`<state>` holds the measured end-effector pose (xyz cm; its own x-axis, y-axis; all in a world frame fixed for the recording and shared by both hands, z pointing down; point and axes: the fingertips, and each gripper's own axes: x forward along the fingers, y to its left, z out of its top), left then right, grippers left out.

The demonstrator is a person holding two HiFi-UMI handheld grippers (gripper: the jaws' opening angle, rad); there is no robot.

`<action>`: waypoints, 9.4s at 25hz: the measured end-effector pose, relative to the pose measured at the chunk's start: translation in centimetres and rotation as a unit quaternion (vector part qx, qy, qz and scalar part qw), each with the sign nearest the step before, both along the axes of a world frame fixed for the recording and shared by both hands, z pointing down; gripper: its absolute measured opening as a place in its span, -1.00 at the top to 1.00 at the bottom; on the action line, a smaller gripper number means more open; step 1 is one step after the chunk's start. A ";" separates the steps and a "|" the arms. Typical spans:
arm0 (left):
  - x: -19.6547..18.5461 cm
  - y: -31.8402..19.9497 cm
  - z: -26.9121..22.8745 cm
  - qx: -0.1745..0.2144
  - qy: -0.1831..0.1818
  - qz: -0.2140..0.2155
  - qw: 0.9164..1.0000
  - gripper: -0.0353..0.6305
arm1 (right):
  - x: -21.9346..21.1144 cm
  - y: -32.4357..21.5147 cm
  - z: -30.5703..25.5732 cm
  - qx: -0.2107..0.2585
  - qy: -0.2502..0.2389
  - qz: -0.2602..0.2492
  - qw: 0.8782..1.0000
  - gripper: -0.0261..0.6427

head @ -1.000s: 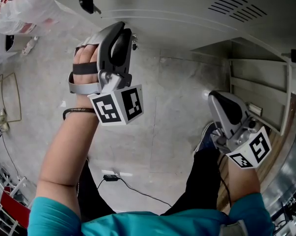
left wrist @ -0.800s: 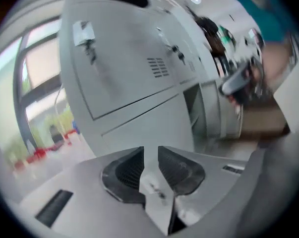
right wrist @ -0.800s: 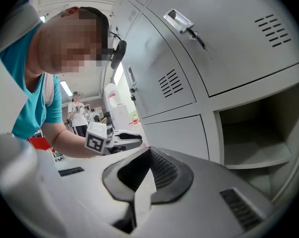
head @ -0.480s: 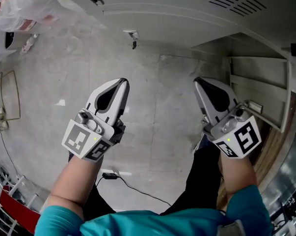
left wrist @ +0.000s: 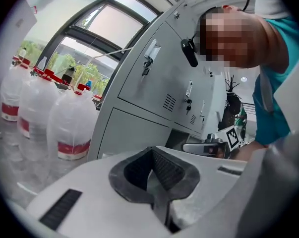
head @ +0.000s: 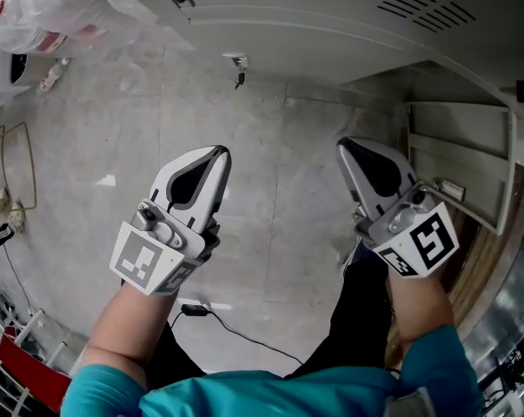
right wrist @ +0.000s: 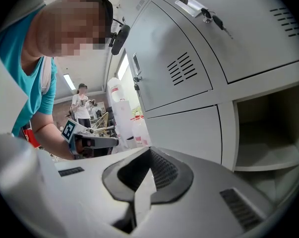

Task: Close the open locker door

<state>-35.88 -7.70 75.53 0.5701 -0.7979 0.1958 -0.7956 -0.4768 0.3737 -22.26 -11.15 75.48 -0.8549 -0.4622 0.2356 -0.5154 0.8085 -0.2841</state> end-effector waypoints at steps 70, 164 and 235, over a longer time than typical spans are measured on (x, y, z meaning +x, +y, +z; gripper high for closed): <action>42.9 5.2 -3.2 0.160 -0.292 0.345 0.877 0.48 | 35.6 4.3 -3.2 0.002 0.003 0.245 0.970 0.93; 26.3 -4.7 2.9 -0.082 -0.044 0.185 0.978 0.88 | 23.3 -1.3 1.0 -0.044 -0.018 0.156 0.987 0.93; 10.5 4.3 -78.3 0.138 0.016 -0.003 0.990 0.88 | 21.7 5.7 -77.4 0.058 -0.055 0.110 0.991 0.93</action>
<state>-25.37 -3.43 -2.77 0.5682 -0.8215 -0.0480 -0.7881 -0.5600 0.2554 -0.56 -5.42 -1.90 -0.7473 -0.6595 0.0807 -0.6546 0.7100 -0.2597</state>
